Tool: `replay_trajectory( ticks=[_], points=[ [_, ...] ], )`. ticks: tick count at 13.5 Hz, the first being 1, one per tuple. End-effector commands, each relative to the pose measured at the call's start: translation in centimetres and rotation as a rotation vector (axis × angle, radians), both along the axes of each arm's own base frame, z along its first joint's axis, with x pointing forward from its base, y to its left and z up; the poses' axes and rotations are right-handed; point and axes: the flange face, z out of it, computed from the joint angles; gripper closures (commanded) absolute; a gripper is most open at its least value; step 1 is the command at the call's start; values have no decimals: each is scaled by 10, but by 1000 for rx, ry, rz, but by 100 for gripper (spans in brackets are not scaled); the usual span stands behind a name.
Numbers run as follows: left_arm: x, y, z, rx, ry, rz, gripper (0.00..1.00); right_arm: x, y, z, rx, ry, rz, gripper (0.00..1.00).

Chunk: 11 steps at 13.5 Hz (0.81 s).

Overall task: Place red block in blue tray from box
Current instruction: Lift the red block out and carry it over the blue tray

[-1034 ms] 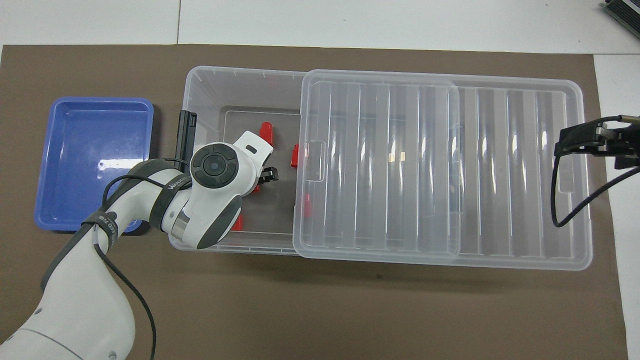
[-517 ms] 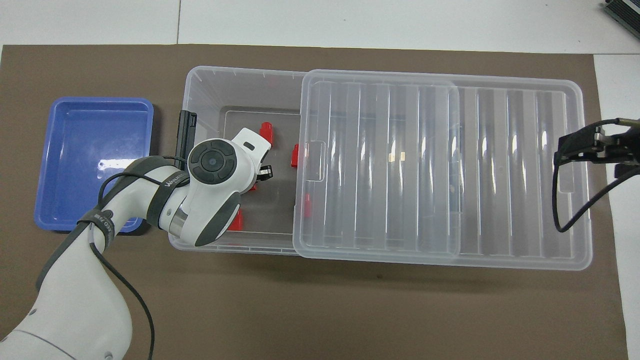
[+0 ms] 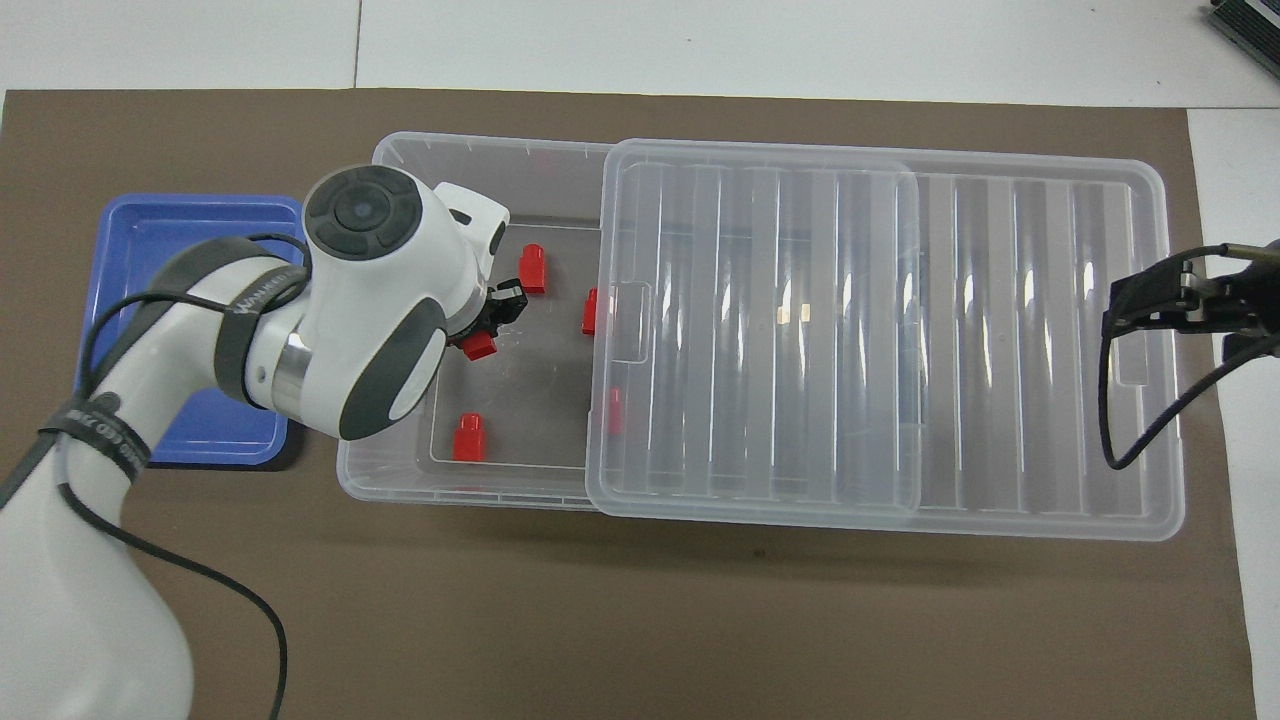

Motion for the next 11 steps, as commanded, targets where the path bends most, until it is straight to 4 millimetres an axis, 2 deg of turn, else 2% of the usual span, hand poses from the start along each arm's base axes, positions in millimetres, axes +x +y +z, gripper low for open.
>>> replay_trajectory(
  ticks=[1,2,3,4,6,9,10,11],
  points=[
    [-9,18,33,13,59,1,100,-8,-1,-1,7,-2,21,0],
    [-9,37,44,15,66,-32,100,-9,-2,-2,7,7,20,0],
    [-11,58,63,-7,46,-118,100,-9,-2,-1,6,9,22,0],
    [-8,87,72,-19,43,-199,100,-9,-1,-1,7,9,22,0],
    [0,146,71,-35,72,-335,100,-10,-2,-2,8,11,31,0],
    [4,225,52,-57,52,-494,100,-7,-2,-4,11,0,42,1],
    [1,246,44,-52,24,-507,100,-5,-5,-10,11,-20,50,6],
    [-2,267,31,-40,-18,-497,100,-11,-8,-18,11,-24,78,32]
  ],
)
